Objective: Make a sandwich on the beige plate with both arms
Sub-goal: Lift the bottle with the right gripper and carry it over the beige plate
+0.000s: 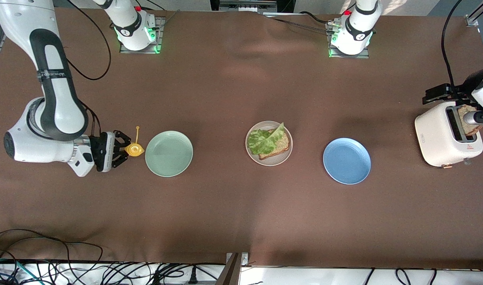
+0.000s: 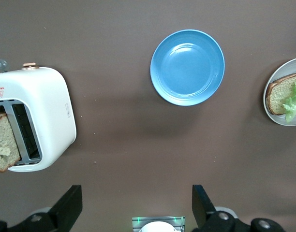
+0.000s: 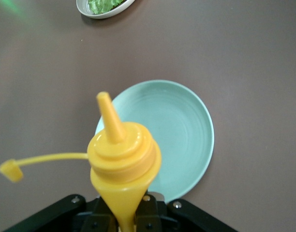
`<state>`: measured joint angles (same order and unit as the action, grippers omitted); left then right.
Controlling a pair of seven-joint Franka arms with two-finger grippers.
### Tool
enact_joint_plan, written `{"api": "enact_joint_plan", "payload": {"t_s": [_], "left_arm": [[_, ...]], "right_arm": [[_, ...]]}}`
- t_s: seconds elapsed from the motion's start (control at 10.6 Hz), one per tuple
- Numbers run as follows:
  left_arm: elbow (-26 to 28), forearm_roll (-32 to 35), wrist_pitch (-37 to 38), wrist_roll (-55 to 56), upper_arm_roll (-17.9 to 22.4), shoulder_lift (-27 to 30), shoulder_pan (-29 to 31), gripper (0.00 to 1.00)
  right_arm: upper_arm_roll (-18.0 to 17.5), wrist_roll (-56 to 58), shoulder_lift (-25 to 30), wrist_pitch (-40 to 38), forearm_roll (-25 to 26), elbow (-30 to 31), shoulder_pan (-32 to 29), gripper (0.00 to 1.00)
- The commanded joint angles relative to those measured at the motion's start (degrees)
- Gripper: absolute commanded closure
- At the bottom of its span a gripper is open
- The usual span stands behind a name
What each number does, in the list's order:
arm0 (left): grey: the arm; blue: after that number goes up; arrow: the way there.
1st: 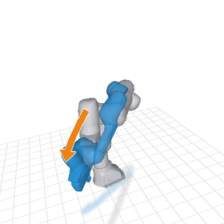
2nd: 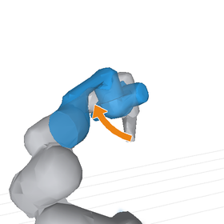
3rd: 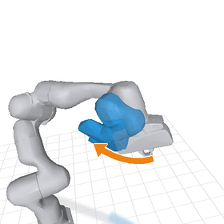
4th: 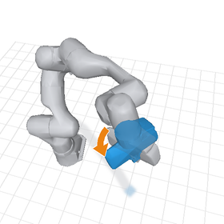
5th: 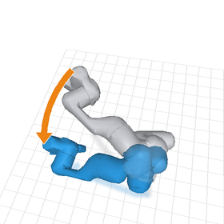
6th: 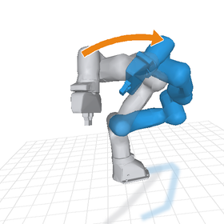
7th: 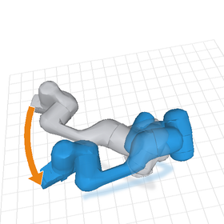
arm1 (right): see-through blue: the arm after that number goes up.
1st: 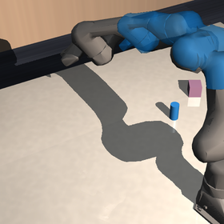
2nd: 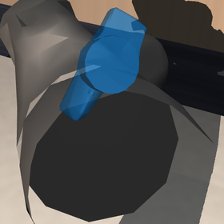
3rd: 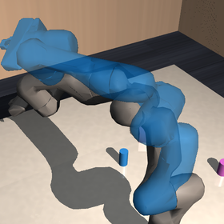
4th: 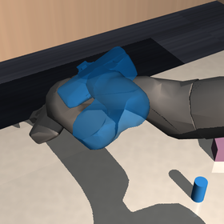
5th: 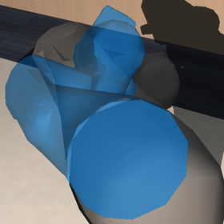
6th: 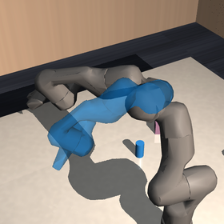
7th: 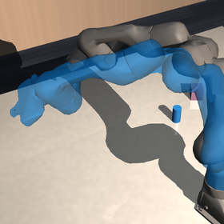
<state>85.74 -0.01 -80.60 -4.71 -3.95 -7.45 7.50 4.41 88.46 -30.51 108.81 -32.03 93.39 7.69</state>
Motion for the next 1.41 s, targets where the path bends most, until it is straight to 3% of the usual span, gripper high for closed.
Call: {"api": "enact_joint_plan", "payload": {"t_s": [0.0, 0.38, 0.66, 0.85, 1.32], "left_arm": [[0.04, -1.04, 0.36, -0.39, -0.1, 0.07, 0.41, 0.0], [-0.31, -0.69, 0.36, -0.22, -0.19, -0.19, 0.32, 0.0], [-0.49, -0.96, 0.36, 0.23, -0.19, -0.28, -0.2, 0.0], [-0.84, -1.04, 0.36, 0.14, -0.19, -0.28, -0.11, 0.0], [-0.75, -0.87, 0.36, -0.3, -0.19, -0.55, 0.24, 0.0]], "right_arm": [[-1.51, -10.28, -0.69, 2.1, 8.79, -5.65, 5.37, 1.0], [-1.16, -26.54, -7.17, 2.2, 25.48, -17.08, 18.64, 1.0], [-1.07, -38.86, -9.73, 1.76, 44.62, -19.73, 27.79, 1.0], [-0.81, -42.21, -12.01, -2.26, 49.95, -21.65, 32.8, 1.0], [4.19, -46.36, -23.69, -15.54, 68.22, -36.84, 48.79, 1.0]]}}
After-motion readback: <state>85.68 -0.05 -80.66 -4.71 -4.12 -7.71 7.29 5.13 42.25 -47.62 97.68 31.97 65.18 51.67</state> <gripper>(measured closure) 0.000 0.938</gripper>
